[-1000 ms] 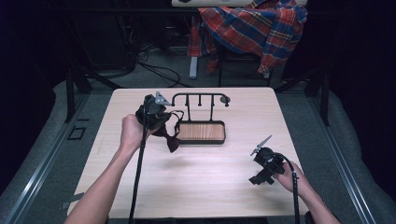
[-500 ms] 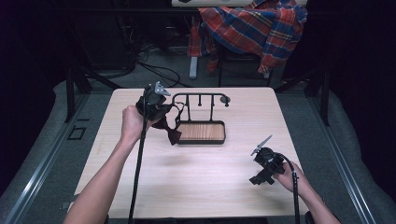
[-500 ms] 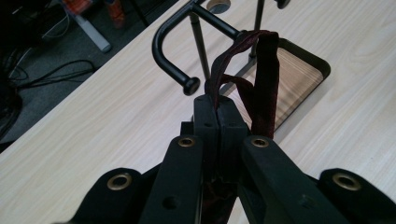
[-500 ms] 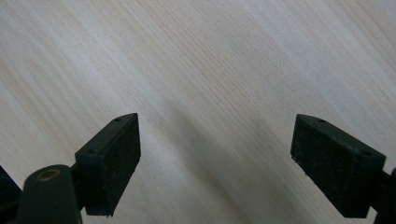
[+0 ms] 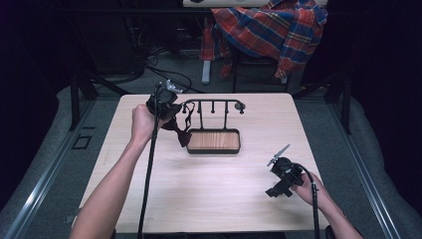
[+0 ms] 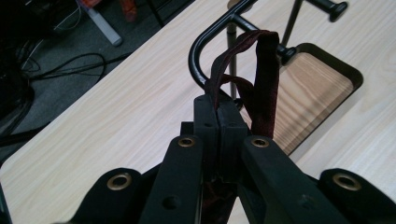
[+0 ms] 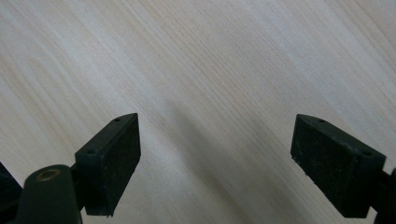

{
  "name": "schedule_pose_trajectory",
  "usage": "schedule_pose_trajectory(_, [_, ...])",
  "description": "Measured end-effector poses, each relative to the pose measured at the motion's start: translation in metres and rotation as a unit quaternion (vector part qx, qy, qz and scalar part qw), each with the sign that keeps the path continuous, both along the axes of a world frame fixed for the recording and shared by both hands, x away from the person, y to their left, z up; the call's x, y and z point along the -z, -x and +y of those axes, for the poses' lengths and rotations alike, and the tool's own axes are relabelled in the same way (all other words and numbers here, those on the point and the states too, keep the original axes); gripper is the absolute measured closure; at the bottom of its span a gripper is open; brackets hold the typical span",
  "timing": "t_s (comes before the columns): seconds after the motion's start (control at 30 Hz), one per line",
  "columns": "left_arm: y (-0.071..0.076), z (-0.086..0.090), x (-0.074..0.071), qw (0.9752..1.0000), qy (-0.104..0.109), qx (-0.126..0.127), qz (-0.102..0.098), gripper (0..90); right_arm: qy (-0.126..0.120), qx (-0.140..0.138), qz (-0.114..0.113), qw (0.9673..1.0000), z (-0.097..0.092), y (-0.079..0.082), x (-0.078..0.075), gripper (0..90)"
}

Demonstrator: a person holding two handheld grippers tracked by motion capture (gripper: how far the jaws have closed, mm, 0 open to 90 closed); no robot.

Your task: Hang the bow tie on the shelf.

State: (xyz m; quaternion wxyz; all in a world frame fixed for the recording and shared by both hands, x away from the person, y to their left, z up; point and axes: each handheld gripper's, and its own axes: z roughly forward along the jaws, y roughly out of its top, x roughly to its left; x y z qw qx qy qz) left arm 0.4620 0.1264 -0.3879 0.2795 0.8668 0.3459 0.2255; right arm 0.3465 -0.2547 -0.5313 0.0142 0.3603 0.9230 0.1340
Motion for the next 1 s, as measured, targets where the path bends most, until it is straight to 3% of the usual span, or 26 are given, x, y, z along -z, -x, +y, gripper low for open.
schedule_pose_trajectory(0.57, [-0.023,0.007,0.025,0.999,-0.003,-0.027,0.035,88.3,0.001,0.0,0.0,1.0,0.0,0.0,0.0,15.9])
schedule_pose_trajectory(0.83, [-0.027,0.007,0.027,0.9987,0.023,-0.037,0.024,88.2,-0.001,0.003,0.001,1.0,0.0,0.0,0.0,15.9])
schedule_pose_trajectory(1.0, [-0.027,0.006,0.029,0.9986,0.024,-0.039,0.026,87.7,-0.002,0.003,0.002,1.0,0.0,0.0,0.0,15.9])
